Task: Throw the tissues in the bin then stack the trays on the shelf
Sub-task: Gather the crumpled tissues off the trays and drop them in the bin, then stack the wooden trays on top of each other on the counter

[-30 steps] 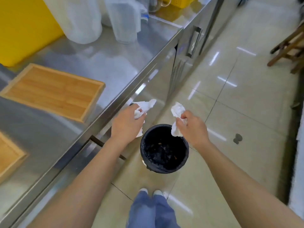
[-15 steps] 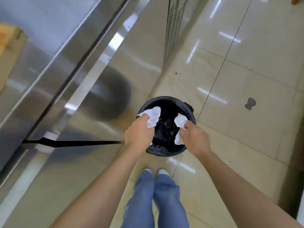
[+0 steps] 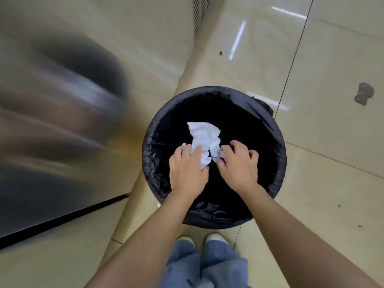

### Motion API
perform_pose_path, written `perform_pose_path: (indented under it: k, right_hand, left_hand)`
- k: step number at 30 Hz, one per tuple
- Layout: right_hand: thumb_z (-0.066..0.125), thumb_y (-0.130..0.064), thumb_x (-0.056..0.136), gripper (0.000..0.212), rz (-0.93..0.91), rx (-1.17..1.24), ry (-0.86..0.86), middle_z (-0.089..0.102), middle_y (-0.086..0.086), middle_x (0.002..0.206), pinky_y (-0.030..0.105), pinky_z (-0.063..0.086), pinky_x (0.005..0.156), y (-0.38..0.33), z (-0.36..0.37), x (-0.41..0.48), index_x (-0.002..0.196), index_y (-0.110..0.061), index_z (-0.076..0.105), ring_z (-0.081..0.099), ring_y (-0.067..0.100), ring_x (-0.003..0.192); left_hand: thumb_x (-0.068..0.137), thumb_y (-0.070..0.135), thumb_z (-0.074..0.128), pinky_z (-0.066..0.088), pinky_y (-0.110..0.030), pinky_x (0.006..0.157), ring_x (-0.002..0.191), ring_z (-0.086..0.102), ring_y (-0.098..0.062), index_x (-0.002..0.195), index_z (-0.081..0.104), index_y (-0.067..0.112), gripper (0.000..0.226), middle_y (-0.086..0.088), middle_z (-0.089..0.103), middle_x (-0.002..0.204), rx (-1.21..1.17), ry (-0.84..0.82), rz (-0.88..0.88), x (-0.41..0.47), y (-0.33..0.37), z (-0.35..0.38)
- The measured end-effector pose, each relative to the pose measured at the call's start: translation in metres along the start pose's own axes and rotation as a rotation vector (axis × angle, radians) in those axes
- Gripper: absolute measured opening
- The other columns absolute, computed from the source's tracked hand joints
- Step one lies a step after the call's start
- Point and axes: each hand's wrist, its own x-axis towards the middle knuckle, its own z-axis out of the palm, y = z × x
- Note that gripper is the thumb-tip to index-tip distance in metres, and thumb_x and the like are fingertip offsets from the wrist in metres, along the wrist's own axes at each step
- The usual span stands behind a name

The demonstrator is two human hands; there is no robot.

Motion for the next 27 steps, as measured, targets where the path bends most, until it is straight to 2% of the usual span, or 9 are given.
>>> perform_pose_path:
  k: [1, 2, 4, 10, 14, 18, 20, 24, 27]
  right_hand:
    - [0.047, -0.037, 0.09, 0.05, -0.009, -0.061, -0.14, 0.028, 0.016, 0.15, 0.045, 0.021, 0.107, 0.006, 0.011, 0.002, 0.135, -0.017, 0.039, 0.023, 0.029, 0.139]
    - [0.048, -0.042, 0.089, 0.064, -0.015, -0.105, -0.258, 0.01, 0.014, 0.156, 0.046, 0.013, 0.112, 0.011, 0.017, 0.003, 0.143, -0.02, 0.023, 0.006, 0.027, 0.144]
    - [0.047, -0.05, 0.087, 0.079, -0.02, -0.132, -0.36, -0.007, 0.011, 0.158, 0.046, 0.007, 0.115, 0.015, 0.017, 0.001, 0.147, -0.026, 0.002, -0.007, 0.024, 0.145]
    - [0.046, -0.056, 0.085, 0.083, -0.101, -0.095, -0.166, -0.003, 0.01, 0.158, 0.042, 0.011, 0.115, -0.002, -0.055, -0.021, 0.146, -0.031, -0.004, 0.005, 0.022, 0.145]
    - [0.044, -0.057, 0.086, 0.081, -0.134, -0.05, -0.083, 0.0, 0.01, 0.158, 0.041, 0.008, 0.115, -0.028, -0.142, -0.04, 0.146, -0.034, -0.006, 0.009, 0.023, 0.145]
    - [0.044, -0.062, 0.083, 0.08, -0.154, -0.002, 0.053, 0.018, 0.01, 0.155, 0.04, 0.013, 0.114, -0.056, -0.239, -0.066, 0.146, -0.034, 0.002, 0.025, 0.025, 0.139]
    - [0.042, -0.064, 0.083, 0.08, -0.179, -0.006, 0.106, 0.019, 0.01, 0.155, 0.04, 0.012, 0.114, -0.069, -0.286, -0.08, 0.146, -0.034, 0.004, 0.025, 0.024, 0.139]
    - [0.044, -0.064, 0.082, 0.08, -0.239, 0.03, 0.208, 0.02, 0.01, 0.155, 0.042, 0.011, 0.114, -0.093, -0.37, -0.101, 0.146, -0.034, 0.006, 0.024, 0.023, 0.14]
    - [0.032, -0.069, 0.076, 0.082, -0.28, 0.025, 0.271, 0.023, 0.01, 0.154, 0.042, 0.012, 0.114, -0.113, -0.423, -0.112, 0.146, -0.036, 0.005, 0.026, 0.023, 0.139]
  left_hand:
    - [0.086, 0.041, 0.057, 0.016, -0.041, 0.114, 0.145, 0.007, -0.03, 0.143, 0.028, 0.026, 0.066, -0.011, 0.014, 0.158, 0.105, -0.166, 0.024, 0.004, -0.004, 0.011]
    - [0.086, 0.046, 0.056, 0.011, -0.042, 0.116, 0.146, -0.004, -0.03, 0.147, 0.02, 0.03, 0.073, -0.011, -0.005, 0.16, 0.194, -0.298, 0.052, 0.007, -0.008, 0.018]
    - [0.087, 0.052, 0.051, 0.008, -0.042, 0.117, 0.146, -0.01, -0.03, 0.149, 0.008, 0.031, 0.079, -0.01, -0.018, 0.159, 0.256, -0.383, 0.086, 0.004, -0.012, 0.02]
    - [0.092, 0.052, 0.039, 0.013, -0.037, 0.117, 0.147, 0.006, -0.023, 0.15, 0.01, 0.025, 0.07, -0.003, 0.0, 0.162, 0.169, -0.082, 0.156, -0.022, 0.001, -0.046]
    - [0.092, 0.052, 0.04, 0.014, -0.036, 0.117, 0.147, 0.012, -0.02, 0.149, 0.016, 0.027, 0.067, 0.0, 0.009, 0.161, 0.126, 0.046, 0.178, -0.051, 0.014, -0.122]
    - [0.092, 0.053, 0.039, 0.018, -0.035, 0.115, 0.143, 0.024, -0.021, 0.148, 0.021, 0.028, 0.064, 0.0, 0.029, 0.156, 0.125, 0.147, 0.181, -0.09, 0.036, -0.207]
    - [0.091, 0.053, 0.04, 0.02, -0.036, 0.114, 0.14, 0.03, -0.022, 0.146, 0.026, 0.028, 0.062, 0.0, 0.037, 0.152, 0.125, 0.206, 0.204, -0.11, 0.05, -0.249]
    - [0.091, 0.054, 0.04, 0.019, -0.038, 0.115, 0.14, 0.031, -0.022, 0.146, 0.029, 0.026, 0.063, -0.001, 0.039, 0.151, 0.097, 0.303, 0.224, -0.145, 0.077, -0.325]
    - [0.089, 0.057, 0.038, 0.022, -0.039, 0.115, 0.139, 0.034, -0.024, 0.144, 0.034, 0.024, 0.065, -0.004, 0.042, 0.149, 0.071, 0.403, 0.23, -0.173, 0.092, -0.374]
